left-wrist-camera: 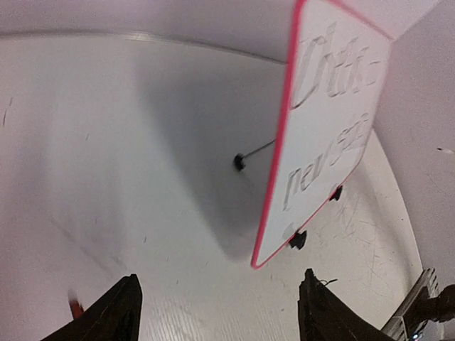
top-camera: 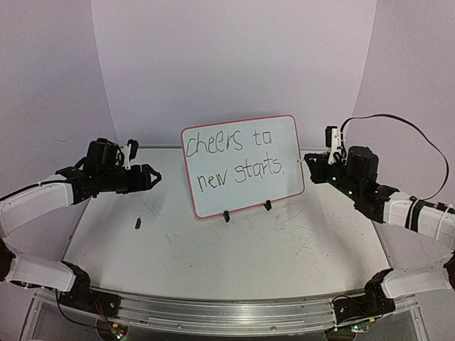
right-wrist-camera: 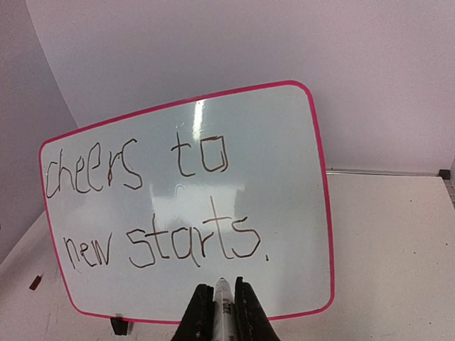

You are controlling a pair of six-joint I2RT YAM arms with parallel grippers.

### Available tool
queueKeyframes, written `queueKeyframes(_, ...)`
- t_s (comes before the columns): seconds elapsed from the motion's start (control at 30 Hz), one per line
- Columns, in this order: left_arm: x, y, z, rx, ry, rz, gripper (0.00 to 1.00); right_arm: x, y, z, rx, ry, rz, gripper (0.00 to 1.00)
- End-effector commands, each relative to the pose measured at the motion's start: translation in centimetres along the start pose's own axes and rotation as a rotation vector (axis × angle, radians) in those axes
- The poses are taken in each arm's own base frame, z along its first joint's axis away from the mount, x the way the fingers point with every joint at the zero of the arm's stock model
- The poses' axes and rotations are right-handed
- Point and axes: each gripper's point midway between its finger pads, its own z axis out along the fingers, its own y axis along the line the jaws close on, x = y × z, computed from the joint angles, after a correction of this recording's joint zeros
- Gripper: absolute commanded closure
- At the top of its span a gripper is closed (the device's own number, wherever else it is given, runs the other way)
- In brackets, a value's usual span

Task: Write a sentence on the whiteboard
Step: Pick up the pen cap from the corner of the board.

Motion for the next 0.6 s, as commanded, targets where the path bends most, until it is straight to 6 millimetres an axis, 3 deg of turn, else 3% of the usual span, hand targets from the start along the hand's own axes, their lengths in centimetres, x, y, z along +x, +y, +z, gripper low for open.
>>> queueKeyframes(0.0,9.0,6.7,-0.3,-0.347,0.306,-0.273,0.3,-1.1,2.4,0.0,-0.115,0.004,-0.023,1.0)
queueKeyframes(0.13,11.9,9.4,-0.1,-0.482,0.426,-0.251,0.35,-0.9,2.8,-0.1,-0.141,0.019,-0.014,1.0)
queueKeyframes(0.4,14.2,13.9,3.2,-0.619,0.57,-0.172,0.4,-0.5,2.9,-0.6,-0.151,0.025,-0.002,1.0)
queueKeyframes(0.5,14.0,15.0,3.7,-0.65,0.577,-0.145,0.37,-0.4,2.8,-0.9,-0.149,0.025,0.0,1.0)
queueKeyframes(0.57,14.3,15.1,4.2,-0.641,0.592,-0.145,0.42,-0.3,2.7,-1.0,-0.145,0.026,0.001,1.0)
